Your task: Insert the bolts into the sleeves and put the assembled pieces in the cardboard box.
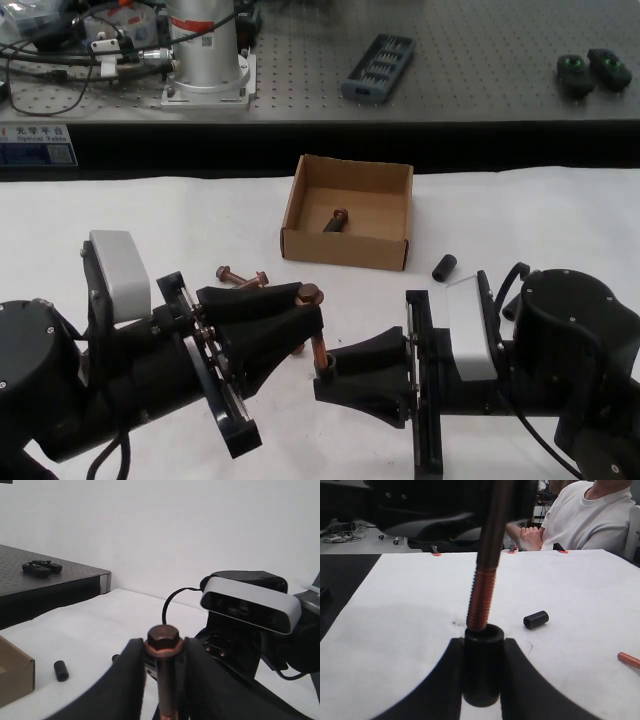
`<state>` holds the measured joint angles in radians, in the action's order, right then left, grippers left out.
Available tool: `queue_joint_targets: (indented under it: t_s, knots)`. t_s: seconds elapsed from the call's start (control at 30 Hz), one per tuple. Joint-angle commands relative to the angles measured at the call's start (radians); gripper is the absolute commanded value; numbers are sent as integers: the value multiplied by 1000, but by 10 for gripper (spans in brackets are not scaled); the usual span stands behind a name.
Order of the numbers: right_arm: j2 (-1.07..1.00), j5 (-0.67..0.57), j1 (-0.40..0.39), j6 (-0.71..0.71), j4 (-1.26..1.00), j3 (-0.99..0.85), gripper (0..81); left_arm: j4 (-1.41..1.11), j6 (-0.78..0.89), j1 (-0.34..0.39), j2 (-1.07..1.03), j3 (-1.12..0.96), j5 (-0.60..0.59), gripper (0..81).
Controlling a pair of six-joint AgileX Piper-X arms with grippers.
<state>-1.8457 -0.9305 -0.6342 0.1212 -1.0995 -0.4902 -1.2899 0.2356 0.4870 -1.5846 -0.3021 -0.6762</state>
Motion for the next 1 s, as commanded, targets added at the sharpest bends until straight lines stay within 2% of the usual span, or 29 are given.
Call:
queue_joint_targets:
  t_s: [0.0,0.2,0.43,0.67,0.97]
  knots:
    - [8,-15,5,-9,-46,-7,72,39,-11,1,-1,-1,-18,6]
    - [8,-15,5,-13,-58,-5,72,35,-11,1,-1,-1,-18,6]
    - [8,-15,5,-13,-58,-5,72,-82,6,1,-1,11,-36,6]
    - [8,-15,5,-13,-57,-3,72,-263,28,1,-1,79,98,6]
    - [8,-30,5,-13,-57,-4,72,-263,28,1,-1,81,107,6]
